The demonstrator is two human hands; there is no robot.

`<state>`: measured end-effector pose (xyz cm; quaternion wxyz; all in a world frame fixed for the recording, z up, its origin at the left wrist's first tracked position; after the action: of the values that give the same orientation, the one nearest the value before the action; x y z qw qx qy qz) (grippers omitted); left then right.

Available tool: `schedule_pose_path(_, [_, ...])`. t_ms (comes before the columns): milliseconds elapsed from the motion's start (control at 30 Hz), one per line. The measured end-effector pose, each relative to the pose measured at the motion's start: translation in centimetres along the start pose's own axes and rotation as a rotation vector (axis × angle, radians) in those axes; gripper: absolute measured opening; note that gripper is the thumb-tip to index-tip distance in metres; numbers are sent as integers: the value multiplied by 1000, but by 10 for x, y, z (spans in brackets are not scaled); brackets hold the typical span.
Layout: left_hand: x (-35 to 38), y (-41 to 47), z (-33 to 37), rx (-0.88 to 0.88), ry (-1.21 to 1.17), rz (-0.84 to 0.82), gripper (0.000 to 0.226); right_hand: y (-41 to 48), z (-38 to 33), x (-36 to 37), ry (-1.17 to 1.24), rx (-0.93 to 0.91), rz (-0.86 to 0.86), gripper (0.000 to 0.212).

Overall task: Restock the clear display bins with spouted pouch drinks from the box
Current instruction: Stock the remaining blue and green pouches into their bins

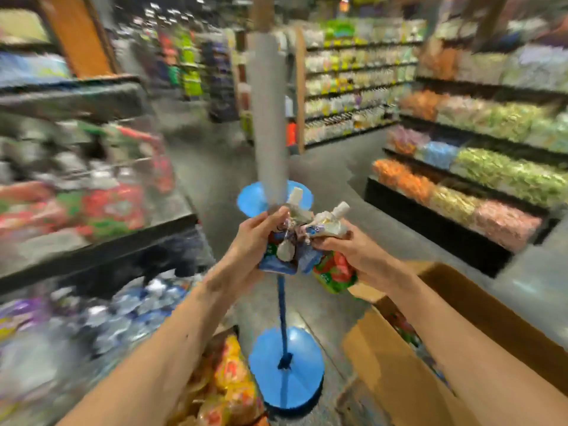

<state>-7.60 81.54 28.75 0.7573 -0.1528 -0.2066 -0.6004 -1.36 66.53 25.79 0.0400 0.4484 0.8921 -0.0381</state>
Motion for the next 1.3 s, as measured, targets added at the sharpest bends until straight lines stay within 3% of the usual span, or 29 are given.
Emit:
schedule_pose_path(100, [-40, -44, 55, 169, 44, 113, 17, 16, -41, 80, -60, -115, -177, 42])
schedule_pose_path(233, [-101, -105, 92, 233, 55, 320, 22, 21, -58, 170, -164, -174, -311, 38])
schedule_pose_path(467, [-192, -192, 46, 48, -173, 818, 44, -23, 8, 270, -288, 111, -425, 27])
schedule_pose_path(567, [-210, -218, 24, -7, -349, 918, 34, -45, 42, 296, -196, 296, -632, 50])
schedule_pose_path(633, [-224, -227, 13, -34, -381, 973, 34, -52, 51, 302, -178, 308, -702, 51])
schedule_pose_path(667, [-234, -227, 8, -49, -369, 993, 37, -54, 52, 306, -163, 302, -713, 53])
schedule_pose_path(767, [-258, -218, 4, -75, -295, 1020, 40, -45, 62, 313, -187, 326, -638, 89])
schedule_pose_path(867, [-282, -198, 15, -30, -82, 1049, 55, -31, 55, 320, -106, 349, -544, 74])
schedule_pose_path(967, [-294, -177, 35, 8, 90, 1009, 41, -14, 46, 324, -107, 338, -449, 31])
schedule_pose_path(1133, [-288, -142, 52, 31, 62, 793, 40, 11, 39, 319, -74, 341, -336, 3])
schedule_pose_path(1233, [-270, -124, 51, -4, 22, 512, 20, 22, 44, 307, -32, 396, -294, 28])
schedule_pose_path(1300, [-263, -116, 47, -19, 117, 336, 24, 31, 49, 297, -34, 398, -282, 32])
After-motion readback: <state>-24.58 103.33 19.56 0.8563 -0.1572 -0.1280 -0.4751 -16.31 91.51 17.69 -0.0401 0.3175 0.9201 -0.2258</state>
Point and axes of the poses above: each hand's wrist, its own y-axis towards the middle knuckle, its own x-axis out of the palm, z = x × y, the point moved 6 cm from there along y, towards the middle knuckle, and after that the axes turned 14 degrees about -y, right-handed, at the moved point
